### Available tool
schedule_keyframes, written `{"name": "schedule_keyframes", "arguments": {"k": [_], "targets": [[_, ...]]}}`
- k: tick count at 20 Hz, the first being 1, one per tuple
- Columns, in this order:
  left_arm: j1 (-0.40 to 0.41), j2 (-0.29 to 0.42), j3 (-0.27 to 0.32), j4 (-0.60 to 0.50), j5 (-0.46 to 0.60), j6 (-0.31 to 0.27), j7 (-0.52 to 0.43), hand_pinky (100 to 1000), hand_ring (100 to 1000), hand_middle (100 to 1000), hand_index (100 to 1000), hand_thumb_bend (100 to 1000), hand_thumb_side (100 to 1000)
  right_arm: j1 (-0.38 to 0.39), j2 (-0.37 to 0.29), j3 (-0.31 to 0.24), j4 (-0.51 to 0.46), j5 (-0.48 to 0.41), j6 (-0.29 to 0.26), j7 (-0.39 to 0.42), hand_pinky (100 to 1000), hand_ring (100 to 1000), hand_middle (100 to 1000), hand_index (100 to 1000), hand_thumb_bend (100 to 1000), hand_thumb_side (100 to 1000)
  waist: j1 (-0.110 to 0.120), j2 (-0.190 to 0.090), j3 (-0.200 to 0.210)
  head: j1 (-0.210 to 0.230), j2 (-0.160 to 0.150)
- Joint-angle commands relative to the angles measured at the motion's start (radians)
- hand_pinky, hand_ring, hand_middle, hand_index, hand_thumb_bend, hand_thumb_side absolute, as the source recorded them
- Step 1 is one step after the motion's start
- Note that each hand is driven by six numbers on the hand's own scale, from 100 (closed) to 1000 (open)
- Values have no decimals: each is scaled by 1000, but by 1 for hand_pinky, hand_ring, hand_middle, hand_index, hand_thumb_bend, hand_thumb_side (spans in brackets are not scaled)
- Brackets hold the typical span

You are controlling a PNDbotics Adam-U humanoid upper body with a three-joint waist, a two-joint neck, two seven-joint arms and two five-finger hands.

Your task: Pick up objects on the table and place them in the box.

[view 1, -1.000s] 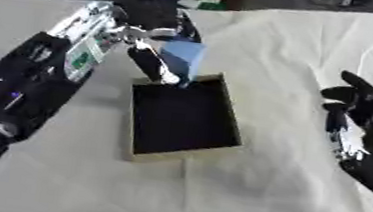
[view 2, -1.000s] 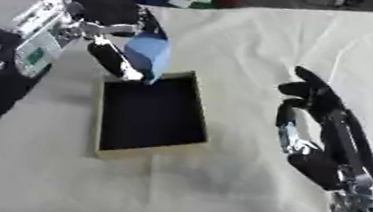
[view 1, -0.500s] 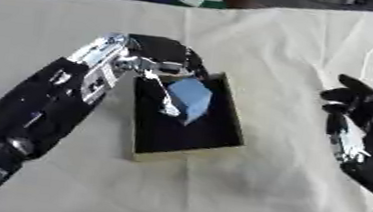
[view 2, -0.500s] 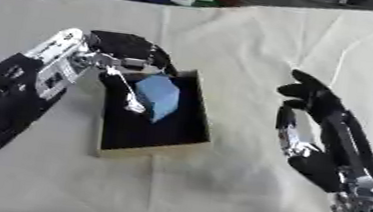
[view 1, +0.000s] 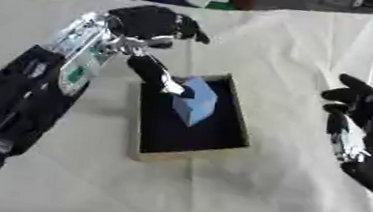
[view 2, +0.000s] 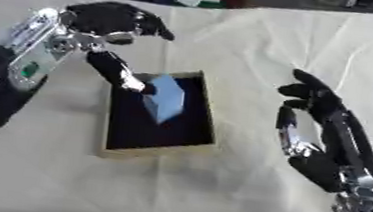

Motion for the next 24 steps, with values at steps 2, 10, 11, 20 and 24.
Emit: {"name": "schedule_keyframes", "arguments": {"k": [2, 10, 11, 20, 24], "targets": [[58, 30, 75, -164, 73, 77, 67, 827, 768, 758, 910, 521, 787, -9, -3, -12, -13, 3, 1, -8, 739, 799, 704, 934, 100, 526, -5, -7, 9, 23, -11], [197, 15, 172, -240, 116, 155, 135, 813, 753, 741, 892, 508, 789, -10, -5, -15, -14, 3, 4, -16, 739, 797, 699, 934, 100, 524, -6, -10, 27, 50, 7], [208, 16, 178, -240, 118, 160, 139, 813, 752, 740, 891, 506, 789, -10, -5, -16, -15, 2, 4, -17, 739, 796, 699, 934, 100, 524, -6, -12, 26, 51, 8], [237, 22, 188, -234, 127, 165, 142, 812, 751, 738, 890, 505, 789, -9, -5, -16, -13, 1, 6, -18, 738, 796, 698, 934, 100, 524, -5, -15, 30, 50, 14], [268, 17, 181, -217, 127, 157, 118, 818, 756, 743, 894, 509, 773, -9, -7, -19, -14, -2, 7, -23, 737, 796, 697, 934, 100, 523, -4, -19, 33, 50, 15]]}}
